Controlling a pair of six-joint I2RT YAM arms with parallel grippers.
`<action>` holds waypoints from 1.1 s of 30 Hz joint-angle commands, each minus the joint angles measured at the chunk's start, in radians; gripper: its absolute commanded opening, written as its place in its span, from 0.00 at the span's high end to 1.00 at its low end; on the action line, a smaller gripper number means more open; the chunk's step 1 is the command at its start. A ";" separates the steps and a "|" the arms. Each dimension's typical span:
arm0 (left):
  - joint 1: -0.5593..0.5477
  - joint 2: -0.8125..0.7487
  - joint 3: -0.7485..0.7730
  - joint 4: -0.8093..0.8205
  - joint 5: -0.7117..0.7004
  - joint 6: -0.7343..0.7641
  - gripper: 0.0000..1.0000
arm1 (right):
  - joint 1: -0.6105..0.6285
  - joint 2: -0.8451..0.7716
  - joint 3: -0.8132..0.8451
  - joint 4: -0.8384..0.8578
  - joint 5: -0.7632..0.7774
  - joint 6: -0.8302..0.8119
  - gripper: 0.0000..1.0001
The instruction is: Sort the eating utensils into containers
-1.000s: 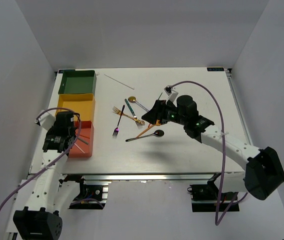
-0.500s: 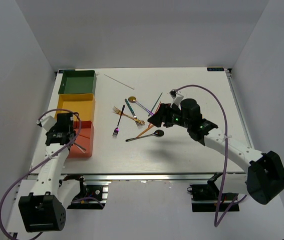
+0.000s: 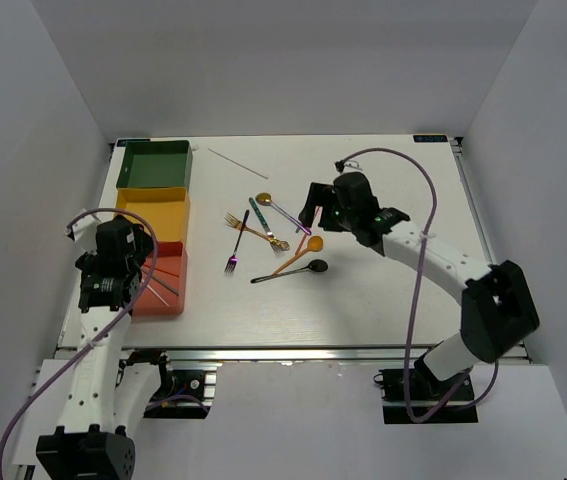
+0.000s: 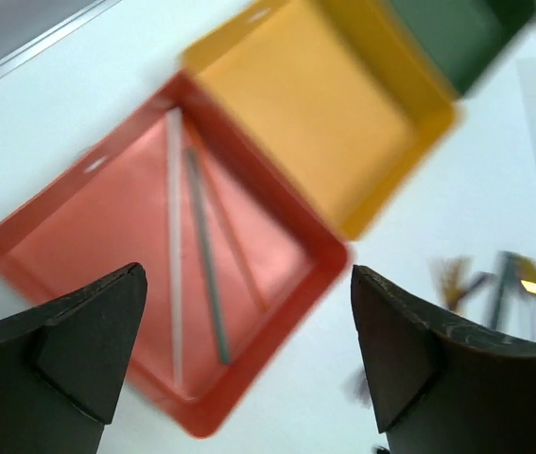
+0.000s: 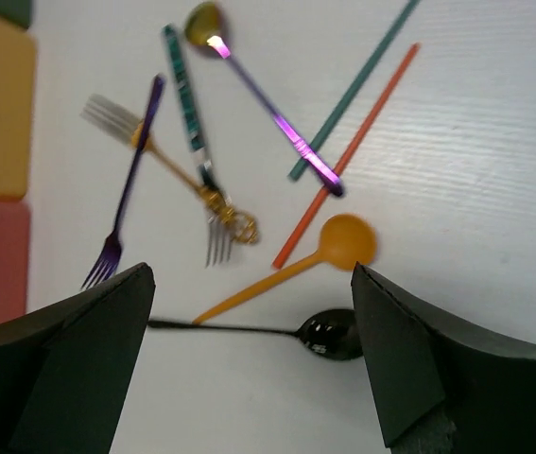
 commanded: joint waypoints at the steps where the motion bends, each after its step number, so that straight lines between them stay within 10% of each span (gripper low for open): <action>1: 0.003 -0.070 0.045 0.140 0.163 0.165 0.02 | -0.005 0.131 0.142 -0.138 0.242 0.045 0.11; 11: 0.002 -0.055 -0.018 0.184 0.226 0.237 0.02 | -0.004 0.499 0.533 -0.368 0.488 0.218 0.22; 16: 0.002 -0.032 -0.018 0.191 0.263 0.243 0.02 | -0.005 0.576 0.557 -0.341 0.482 0.246 0.49; 33: -0.013 -0.015 -0.018 0.195 0.306 0.251 0.02 | -0.007 0.757 0.649 -0.414 0.463 0.311 0.68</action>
